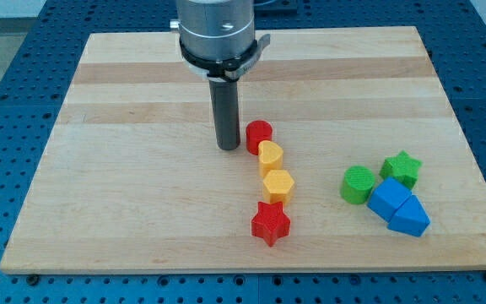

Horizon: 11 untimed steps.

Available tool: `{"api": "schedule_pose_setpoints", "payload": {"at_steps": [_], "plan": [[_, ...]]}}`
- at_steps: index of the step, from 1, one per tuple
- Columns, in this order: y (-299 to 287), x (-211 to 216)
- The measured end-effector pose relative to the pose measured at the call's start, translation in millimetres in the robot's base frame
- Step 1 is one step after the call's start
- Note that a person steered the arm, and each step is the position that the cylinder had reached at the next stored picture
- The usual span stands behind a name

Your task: Move your arm to the left of the yellow heart

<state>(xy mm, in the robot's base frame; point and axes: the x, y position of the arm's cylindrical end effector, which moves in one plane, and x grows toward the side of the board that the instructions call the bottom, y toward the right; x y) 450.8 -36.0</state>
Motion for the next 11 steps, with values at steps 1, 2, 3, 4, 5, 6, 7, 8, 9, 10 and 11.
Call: {"api": "schedule_pose_setpoints", "payload": {"at_steps": [1, 2, 3, 4, 5, 6, 7, 8, 9, 10, 11], "plan": [[0.1, 0.0], [3.9, -3.2], [16.9, -4.5], [32.2, -5.0], [32.3, -9.7], [32.3, -9.7], [27.7, -9.7], [25.3, -9.7], [25.3, -10.0], [22.2, -12.3], [11.3, -13.6]]}}
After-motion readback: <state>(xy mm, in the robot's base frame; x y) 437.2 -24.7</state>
